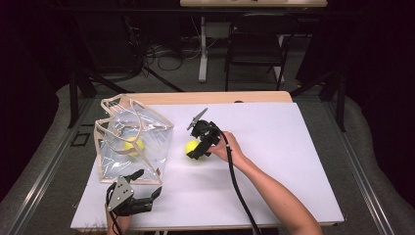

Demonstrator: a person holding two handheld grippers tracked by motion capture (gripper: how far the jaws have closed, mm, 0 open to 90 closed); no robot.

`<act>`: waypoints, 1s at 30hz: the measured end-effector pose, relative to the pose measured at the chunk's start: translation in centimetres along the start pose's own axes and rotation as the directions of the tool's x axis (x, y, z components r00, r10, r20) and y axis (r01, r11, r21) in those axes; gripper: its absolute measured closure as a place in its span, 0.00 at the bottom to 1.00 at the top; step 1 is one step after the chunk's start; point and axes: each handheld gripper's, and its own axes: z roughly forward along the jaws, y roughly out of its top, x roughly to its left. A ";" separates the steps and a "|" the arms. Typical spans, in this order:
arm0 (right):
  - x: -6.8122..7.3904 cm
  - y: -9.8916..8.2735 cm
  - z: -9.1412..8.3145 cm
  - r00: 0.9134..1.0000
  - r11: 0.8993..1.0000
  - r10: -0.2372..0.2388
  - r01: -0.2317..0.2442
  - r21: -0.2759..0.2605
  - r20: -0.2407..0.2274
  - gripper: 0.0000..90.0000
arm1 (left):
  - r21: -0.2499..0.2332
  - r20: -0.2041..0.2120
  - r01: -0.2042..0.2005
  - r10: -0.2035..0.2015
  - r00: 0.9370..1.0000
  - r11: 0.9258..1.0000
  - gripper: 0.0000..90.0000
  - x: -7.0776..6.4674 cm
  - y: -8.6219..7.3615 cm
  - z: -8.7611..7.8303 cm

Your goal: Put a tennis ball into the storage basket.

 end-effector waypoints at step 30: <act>-0.7 -0.3 2.4 0.999 0.997 0.045 -0.043 0.057 -0.025 0.05 | -0.007 0.001 0.004 -0.004 1.000 1.000 0.18 0.0 0.0 -0.1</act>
